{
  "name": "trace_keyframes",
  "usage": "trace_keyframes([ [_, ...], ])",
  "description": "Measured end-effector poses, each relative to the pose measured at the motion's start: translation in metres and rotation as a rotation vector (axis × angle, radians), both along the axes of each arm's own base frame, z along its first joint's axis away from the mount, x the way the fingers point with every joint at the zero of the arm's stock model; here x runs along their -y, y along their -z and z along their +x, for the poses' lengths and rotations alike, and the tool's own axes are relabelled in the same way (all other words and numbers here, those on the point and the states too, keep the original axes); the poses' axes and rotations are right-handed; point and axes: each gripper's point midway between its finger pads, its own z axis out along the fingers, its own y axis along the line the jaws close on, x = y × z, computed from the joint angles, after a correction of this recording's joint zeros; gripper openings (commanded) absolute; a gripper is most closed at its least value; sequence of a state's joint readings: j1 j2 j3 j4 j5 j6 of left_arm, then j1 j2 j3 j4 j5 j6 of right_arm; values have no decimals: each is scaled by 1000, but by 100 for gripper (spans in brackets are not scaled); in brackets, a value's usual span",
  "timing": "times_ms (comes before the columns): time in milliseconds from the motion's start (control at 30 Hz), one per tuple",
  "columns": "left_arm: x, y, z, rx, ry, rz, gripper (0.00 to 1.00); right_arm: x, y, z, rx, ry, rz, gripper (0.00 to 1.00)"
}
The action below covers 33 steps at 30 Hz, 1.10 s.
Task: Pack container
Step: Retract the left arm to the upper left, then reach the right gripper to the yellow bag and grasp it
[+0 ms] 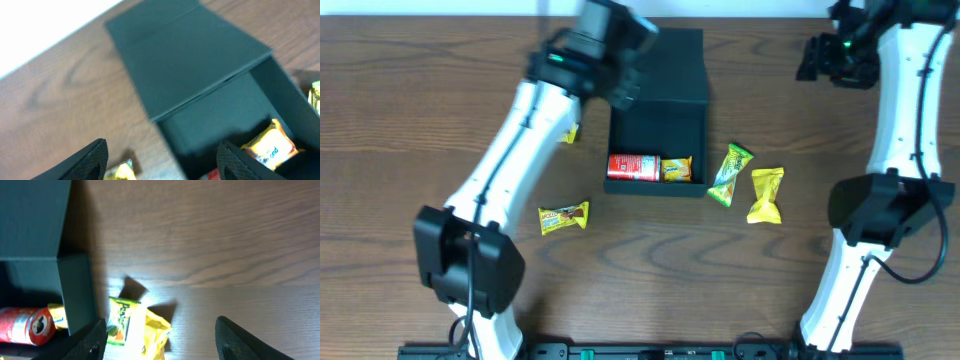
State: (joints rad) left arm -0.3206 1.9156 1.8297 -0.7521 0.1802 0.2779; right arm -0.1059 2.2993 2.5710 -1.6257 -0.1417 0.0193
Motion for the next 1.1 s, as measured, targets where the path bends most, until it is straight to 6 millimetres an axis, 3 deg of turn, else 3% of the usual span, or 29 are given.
trace_keyframes([
  [100,-45,4,6,-68,-96,-75,75,-10,15,-10,-69,-23,-7,68],
  [200,-85,8,7,-118,-181,-123,75,-14,40,-33,-203,-39,-16,66],
  [300,-99,8,8,-129,-212,-146,76,-12,52,-47,-268,-36,-18,68],
  [367,-102,7,8,-133,-217,-157,76,-7,54,-56,-276,-26,-20,70],
  [467,-99,6,9,-130,-208,-168,77,4,39,-68,-205,2,-23,70],
  [567,-97,4,10,-120,-202,-172,77,12,18,-86,-118,26,-36,63],
  [633,-97,2,13,-106,-199,-177,77,7,16,-102,-98,27,-38,57],
  [733,-96,1,16,-93,-197,-180,78,-12,49,-116,-164,-14,-33,50],
  [833,-96,-1,18,-82,-195,-183,79,-36,100,-131,-270,-55,-40,45],
  [967,-96,-1,18,-82,-195,-183,80,-54,130,-146,-317,-88,-75,37],
  [1100,-96,-1,17,-85,-195,-183,81,-59,144,-153,-330,-83,-87,32],
])
